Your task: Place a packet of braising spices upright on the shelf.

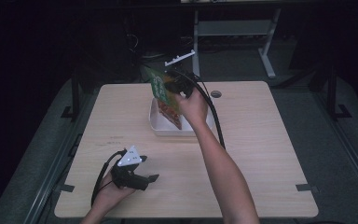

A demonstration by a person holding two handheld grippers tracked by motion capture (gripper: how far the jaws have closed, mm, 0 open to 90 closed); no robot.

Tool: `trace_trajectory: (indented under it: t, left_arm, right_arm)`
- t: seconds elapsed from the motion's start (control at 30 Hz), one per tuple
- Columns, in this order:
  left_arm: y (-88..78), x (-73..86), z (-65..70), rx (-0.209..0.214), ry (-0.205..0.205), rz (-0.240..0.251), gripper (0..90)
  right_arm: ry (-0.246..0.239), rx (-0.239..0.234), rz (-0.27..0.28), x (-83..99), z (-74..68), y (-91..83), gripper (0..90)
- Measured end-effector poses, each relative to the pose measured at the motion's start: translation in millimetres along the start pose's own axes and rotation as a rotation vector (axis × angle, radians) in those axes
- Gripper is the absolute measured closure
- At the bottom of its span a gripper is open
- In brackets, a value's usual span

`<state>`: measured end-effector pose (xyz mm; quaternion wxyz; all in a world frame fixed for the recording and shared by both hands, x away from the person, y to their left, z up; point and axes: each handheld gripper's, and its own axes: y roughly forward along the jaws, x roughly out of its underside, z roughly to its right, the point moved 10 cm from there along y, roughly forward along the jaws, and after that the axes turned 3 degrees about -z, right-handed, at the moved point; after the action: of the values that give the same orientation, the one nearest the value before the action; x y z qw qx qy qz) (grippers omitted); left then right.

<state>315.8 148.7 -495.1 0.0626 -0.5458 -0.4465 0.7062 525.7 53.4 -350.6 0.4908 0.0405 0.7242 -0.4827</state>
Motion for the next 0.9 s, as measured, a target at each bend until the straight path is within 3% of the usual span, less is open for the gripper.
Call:
trace_trajectory:
  t: [0.37,0.9]
  left_arm:
    - [1.2,0.2,0.6,0.002,0.001,-0.005,18.3]
    - [2.0,0.1,0.9,0.005,-0.003,-0.004,18.2]
  right_arm:
    - [0.043,-0.048,-0.019,9.9,4.4,-1.1,89.1]
    - [0.047,-0.043,-0.038,13.8,7.9,-5.0,89.1]
